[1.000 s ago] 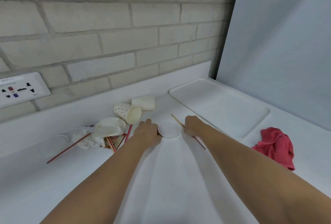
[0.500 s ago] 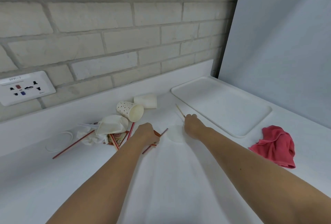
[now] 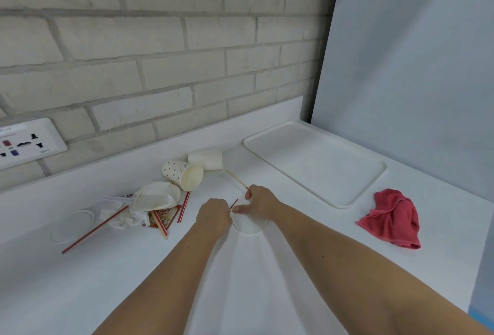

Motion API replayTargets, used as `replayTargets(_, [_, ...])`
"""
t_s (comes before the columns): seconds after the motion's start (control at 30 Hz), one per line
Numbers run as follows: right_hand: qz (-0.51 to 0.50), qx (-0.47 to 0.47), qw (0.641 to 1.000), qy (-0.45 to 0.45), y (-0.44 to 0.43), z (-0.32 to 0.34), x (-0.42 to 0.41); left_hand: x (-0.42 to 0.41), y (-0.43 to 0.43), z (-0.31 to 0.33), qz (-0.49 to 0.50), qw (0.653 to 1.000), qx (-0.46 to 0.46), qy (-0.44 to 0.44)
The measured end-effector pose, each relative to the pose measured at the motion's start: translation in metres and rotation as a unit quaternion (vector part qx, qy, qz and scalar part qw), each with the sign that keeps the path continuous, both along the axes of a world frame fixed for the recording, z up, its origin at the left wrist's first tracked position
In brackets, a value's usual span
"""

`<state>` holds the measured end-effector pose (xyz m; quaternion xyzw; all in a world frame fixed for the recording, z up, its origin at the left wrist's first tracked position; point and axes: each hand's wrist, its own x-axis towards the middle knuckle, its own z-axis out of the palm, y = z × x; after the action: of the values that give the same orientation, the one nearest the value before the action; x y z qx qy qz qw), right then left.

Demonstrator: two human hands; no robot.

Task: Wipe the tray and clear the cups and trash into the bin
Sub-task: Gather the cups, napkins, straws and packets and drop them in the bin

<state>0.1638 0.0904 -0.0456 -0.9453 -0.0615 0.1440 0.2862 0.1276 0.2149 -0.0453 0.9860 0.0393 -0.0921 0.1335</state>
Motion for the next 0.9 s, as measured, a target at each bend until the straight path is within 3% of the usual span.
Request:
replayTargets(0.17, [0.011, 0.039, 0.998, 0.039, -0.009, 0.009, -0.015, -0.004, 0.009, 0.006, 0.023, 0.996, -0.086, 0.014])
replayTargets(0.27, [0.039, -0.006, 0.998, 0.049, -0.017, 0.011, -0.025, -0.003, 0.019, 0.005, 0.065, 0.982, -0.178, 0.023])
replayTargets(0.43, [-0.008, -0.042, 0.999, 0.022, -0.017, 0.007, -0.040, -0.012, 0.019, 0.002, 0.099, 0.960, -0.260, 0.017])
replayTargets(0.53, [-0.029, -0.061, 0.998, 0.004, -0.019, 0.009, -0.048, -0.022, 0.017, 0.004, 0.116, 0.950, -0.289, 0.014])
replayTargets(0.9, [0.006, 0.010, 0.998, -0.062, -0.051, 0.044, -0.079, -0.075, -0.003, 0.004, 0.166, 0.920, -0.354, -0.010])
